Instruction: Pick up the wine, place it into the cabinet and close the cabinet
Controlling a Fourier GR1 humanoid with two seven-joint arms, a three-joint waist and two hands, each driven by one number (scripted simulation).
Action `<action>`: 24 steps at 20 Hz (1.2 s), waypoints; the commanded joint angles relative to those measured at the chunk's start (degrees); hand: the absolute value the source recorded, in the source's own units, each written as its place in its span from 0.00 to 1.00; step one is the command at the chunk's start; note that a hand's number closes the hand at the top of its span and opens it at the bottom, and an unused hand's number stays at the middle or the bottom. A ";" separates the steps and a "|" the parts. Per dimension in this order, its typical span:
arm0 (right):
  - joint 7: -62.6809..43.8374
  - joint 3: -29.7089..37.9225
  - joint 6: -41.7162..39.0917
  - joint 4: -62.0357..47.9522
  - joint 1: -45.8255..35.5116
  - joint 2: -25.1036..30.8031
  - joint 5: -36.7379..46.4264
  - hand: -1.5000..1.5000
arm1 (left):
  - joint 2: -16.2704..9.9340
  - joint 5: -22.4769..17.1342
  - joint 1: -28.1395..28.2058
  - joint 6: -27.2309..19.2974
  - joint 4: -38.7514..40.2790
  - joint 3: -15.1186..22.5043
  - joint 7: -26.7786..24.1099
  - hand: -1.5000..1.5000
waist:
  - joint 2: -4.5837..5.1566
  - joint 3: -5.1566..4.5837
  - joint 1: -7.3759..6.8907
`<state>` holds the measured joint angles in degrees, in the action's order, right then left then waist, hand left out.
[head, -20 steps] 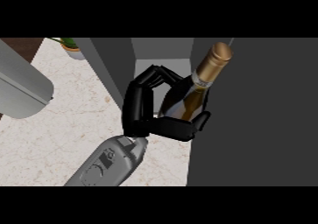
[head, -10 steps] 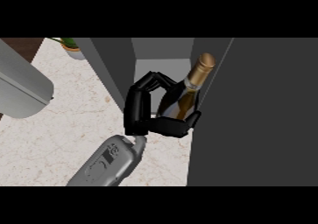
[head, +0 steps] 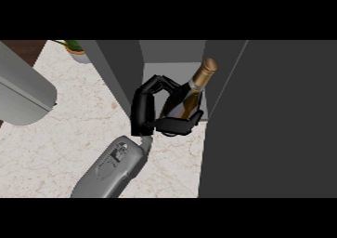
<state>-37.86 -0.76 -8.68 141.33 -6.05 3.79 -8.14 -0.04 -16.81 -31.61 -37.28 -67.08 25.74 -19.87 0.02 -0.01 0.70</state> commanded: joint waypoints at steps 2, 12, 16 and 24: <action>-5.52 1.95 0.68 8.49 1.27 1.14 -6.77 0.00 | -0.81 -0.91 -1.01 3.55 3.98 -4.77 -3.43 1.00 | -0.04 0.00 -0.02; 2.00 0.40 -1.21 3.76 3.49 -0.58 -4.08 0.00 | 0.04 -5.29 -7.53 4.00 11.79 -6.86 -4.64 1.00 | 0.07 0.01 0.11; 1.80 1.56 -0.38 2.75 2.73 -1.13 -4.76 0.00 | -1.66 -5.48 -11.12 8.96 16.43 -12.17 -3.12 1.00 | 0.11 0.02 0.16; -0.43 -2.60 0.38 5.39 3.06 -2.48 -1.31 0.00 | -1.48 -5.24 -14.99 10.89 26.96 -15.09 -6.31 1.00 | 0.16 -0.02 0.37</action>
<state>-35.87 -0.64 -9.67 141.07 -3.89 2.75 -8.62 -0.59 -22.54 -43.46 -28.42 -46.26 13.50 -25.26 0.10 0.00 0.98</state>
